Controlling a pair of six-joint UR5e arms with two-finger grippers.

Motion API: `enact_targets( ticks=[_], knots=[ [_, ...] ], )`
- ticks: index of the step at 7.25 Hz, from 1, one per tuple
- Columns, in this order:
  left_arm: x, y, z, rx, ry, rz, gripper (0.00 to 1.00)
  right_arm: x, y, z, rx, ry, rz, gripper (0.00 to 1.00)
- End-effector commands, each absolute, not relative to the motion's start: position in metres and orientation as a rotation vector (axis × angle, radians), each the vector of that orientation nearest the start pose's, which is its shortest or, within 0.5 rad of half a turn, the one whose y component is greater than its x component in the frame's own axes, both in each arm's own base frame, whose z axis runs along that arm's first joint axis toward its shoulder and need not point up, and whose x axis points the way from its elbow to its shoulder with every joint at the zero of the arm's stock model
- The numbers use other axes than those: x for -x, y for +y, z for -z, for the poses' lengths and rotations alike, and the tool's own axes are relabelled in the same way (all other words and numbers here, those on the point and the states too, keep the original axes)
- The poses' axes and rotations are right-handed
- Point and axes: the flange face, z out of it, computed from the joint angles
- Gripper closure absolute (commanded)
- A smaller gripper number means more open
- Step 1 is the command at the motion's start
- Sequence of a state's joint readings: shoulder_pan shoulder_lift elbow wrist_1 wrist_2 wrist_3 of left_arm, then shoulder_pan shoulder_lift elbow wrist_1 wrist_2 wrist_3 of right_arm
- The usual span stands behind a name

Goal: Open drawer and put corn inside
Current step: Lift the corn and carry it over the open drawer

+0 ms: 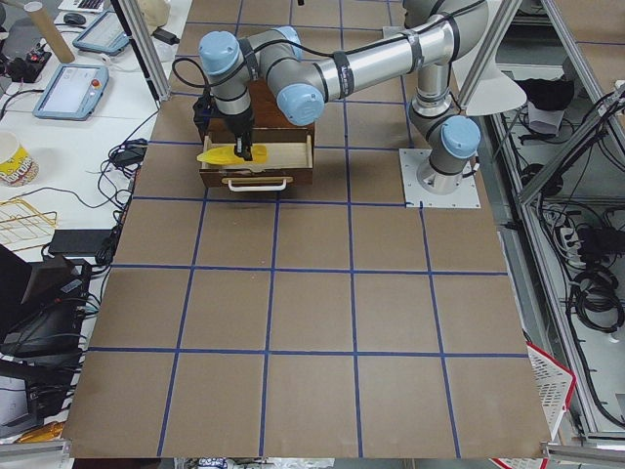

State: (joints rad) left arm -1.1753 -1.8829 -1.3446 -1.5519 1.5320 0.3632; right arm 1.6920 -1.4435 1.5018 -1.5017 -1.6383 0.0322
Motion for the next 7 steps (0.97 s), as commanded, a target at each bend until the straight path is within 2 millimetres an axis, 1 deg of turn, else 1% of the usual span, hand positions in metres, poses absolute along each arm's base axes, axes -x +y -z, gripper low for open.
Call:
enact_targets(
  ticks=[1, 2, 4, 5, 7],
  knots=[
    [-0.079, -0.616, -0.402, 0.078, 3.237, -0.149, 1.0, -0.19, -0.513, -0.45, 0.15, 3.209, -0.196, 0.0],
    [-0.076, -0.612, -0.389, 0.078, 3.245, -0.191, 1.0, -0.19, -0.513, -0.45, 0.15, 3.209, -0.196, 0.0],
    [-0.073, -0.606, -0.369, 0.048, 3.256, -0.254, 1.0, -0.19, -0.513, -0.45, 0.15, 3.209, -0.196, 0.0],
    [-0.073, -0.605, -0.361, 0.034, 3.26, -0.28, 1.0, -0.19, -0.513, -0.45, 0.15, 3.209, -0.196, 0.0],
    [-0.078, -0.612, -0.344, -0.028, 3.265, -0.298, 1.0, -0.19, -0.513, -0.45, 0.15, 3.209, -0.196, 0.0]
  ],
)
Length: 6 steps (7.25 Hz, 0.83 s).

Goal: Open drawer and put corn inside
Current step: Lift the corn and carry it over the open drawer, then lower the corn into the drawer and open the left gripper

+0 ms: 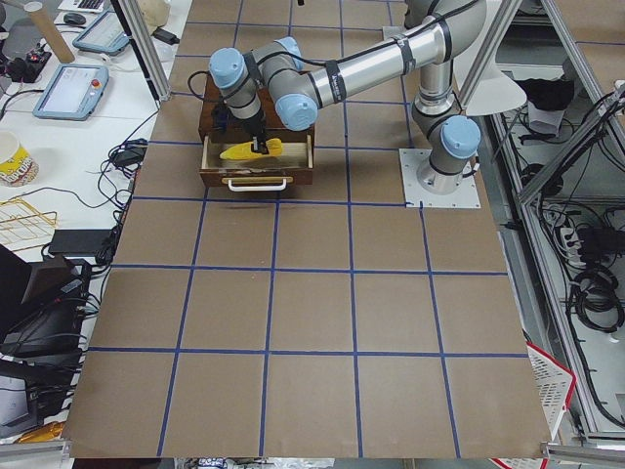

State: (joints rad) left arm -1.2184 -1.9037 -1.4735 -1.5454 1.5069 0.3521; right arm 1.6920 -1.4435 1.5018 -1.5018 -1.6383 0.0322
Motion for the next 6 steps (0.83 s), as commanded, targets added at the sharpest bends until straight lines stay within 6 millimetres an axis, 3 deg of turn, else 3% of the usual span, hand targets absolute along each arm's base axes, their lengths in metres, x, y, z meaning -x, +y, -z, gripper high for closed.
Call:
enact_targets(
  ticks=[1, 3, 4, 5, 6],
  knots=[
    [-0.079, -0.613, -0.342, -0.031, 3.268, -0.305, 1.0, -0.19, -0.513, -0.45, 0.15, 3.209, -0.196, 0.0],
    [-0.082, -0.621, -0.329, -0.014, 3.276, -0.28, 0.97, -0.19, -0.513, -0.45, 0.15, 3.209, -0.196, 0.0],
    [-0.076, -0.625, -0.327, 0.009, 3.336, -0.255, 0.83, -0.19, -0.513, -0.45, 0.15, 3.209, -0.196, 0.0],
    [-0.077, -0.626, -0.321, 0.015, 3.349, -0.263, 0.81, -0.19, -0.513, -0.45, 0.15, 3.209, -0.196, 0.0],
    [-0.076, -0.626, -0.319, 0.011, 3.349, -0.274, 0.7, -0.19, -0.513, -0.45, 0.15, 3.209, -0.196, 0.0]
  ],
)
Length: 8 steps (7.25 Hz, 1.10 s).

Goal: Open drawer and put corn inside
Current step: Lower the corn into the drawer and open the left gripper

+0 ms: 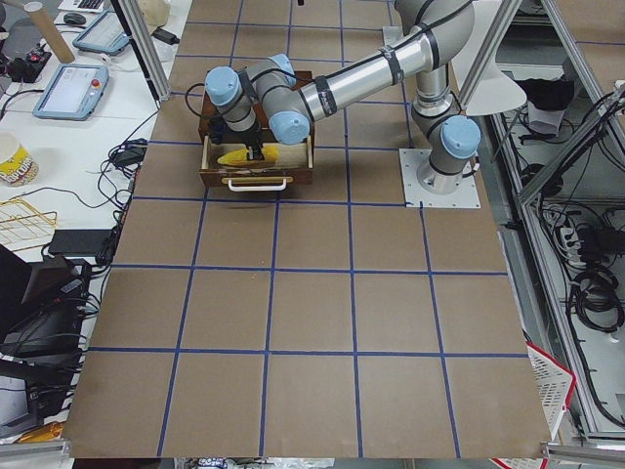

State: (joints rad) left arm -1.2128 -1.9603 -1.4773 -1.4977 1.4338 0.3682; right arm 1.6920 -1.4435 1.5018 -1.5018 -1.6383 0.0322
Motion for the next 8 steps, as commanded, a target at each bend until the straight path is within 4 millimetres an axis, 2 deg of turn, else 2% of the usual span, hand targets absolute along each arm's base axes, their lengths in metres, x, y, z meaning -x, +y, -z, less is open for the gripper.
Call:
enact_targets(
  ticks=[1, 2, 6, 7, 8],
  knots=[
    [-0.078, -0.623, -0.316, -0.004, 3.348, -0.29, 0.3, -0.19, -0.513, -0.45, 0.15, 3.209, -0.196, 0.0],
    [-0.082, -0.622, -0.317, -0.017, 3.35, -0.287, 0.0, -0.19, -0.513, -0.45, 0.15, 3.209, -0.196, 0.0],
    [-0.082, -0.618, -0.341, -0.004, 3.337, -0.256, 0.0, -0.19, -0.513, -0.45, 0.15, 3.209, -0.196, 0.0],
    [-0.083, -0.617, -0.355, -0.005, 3.321, -0.22, 0.0, -0.19, -0.513, -0.45, 0.15, 3.209, -0.196, 0.0],
    [-0.083, -0.615, -0.378, -0.006, 3.306, -0.205, 0.0, -0.19, -0.513, -0.45, 0.15, 3.209, -0.196, 0.0]
  ],
)
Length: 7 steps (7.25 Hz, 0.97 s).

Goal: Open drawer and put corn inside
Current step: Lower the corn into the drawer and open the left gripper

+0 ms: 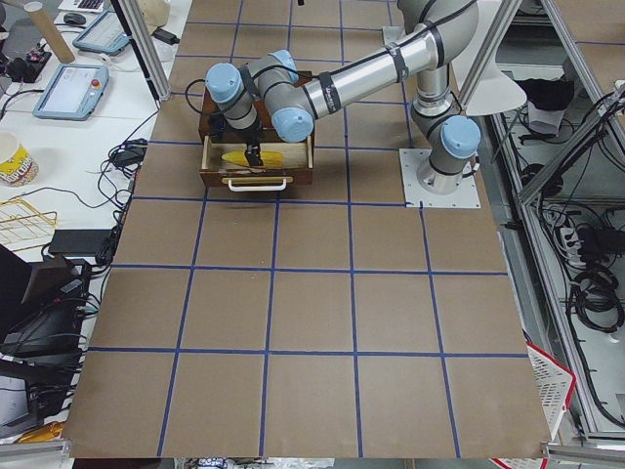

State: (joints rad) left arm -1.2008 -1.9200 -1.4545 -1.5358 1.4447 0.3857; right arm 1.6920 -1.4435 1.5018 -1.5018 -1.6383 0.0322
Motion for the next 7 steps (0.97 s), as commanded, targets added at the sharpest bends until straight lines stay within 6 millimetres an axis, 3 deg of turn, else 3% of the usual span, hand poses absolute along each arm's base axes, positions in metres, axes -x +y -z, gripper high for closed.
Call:
enact_targets(
  ticks=[1, 3, 6, 7],
  knots=[
    [-0.081, -0.614, -0.405, 0.038, 3.298, -0.207, 0.0, -0.19, -0.513, -0.45, 0.15, 3.209, -0.196, 0.0],
    [-0.07, -0.613, -0.441, -0.008, 3.2, -0.214, 0.0, -0.19, -0.513, -0.45, 0.15, 3.209, -0.196, 0.0],
    [0.014, -0.594, -0.48, -0.149, 3.181, -0.121, 0.0, -0.19, -0.513, -0.45, 0.15, 3.209, -0.196, 0.0],
    [0.044, -0.592, -0.482, -0.065, 3.176, -0.121, 0.0, -0.19, -0.513, -0.45, 0.15, 3.209, -0.196, 0.0]
  ],
)
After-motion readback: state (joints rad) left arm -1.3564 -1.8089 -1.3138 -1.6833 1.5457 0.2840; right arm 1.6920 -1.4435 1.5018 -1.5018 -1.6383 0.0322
